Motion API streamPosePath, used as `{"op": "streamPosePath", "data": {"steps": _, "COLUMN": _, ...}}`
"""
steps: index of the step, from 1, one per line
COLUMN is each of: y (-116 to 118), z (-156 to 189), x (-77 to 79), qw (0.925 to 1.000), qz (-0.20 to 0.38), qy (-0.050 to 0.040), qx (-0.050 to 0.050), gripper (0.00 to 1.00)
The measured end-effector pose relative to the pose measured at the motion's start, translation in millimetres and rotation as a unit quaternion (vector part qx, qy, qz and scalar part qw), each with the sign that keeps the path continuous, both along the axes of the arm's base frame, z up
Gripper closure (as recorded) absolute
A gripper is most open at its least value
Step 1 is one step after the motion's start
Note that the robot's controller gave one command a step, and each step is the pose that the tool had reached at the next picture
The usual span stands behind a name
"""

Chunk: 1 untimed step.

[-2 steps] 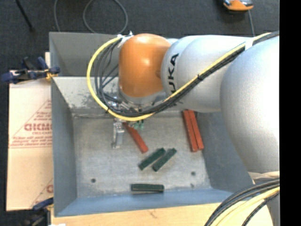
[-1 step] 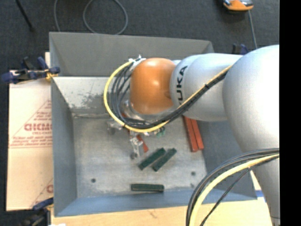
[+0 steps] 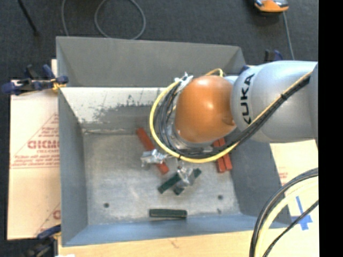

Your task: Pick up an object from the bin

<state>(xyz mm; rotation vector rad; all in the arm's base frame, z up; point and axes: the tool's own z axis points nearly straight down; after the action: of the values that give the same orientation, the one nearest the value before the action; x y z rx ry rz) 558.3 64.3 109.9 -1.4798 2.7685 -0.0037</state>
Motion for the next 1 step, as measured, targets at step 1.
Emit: {"op": "streamPosePath", "data": {"steps": 1, "y": -58.4, "z": -38.9, "x": 65.0, "qw": 0.9900, "qz": 0.141, "qy": -0.0027, "qx": -0.001, "gripper": 0.00}}
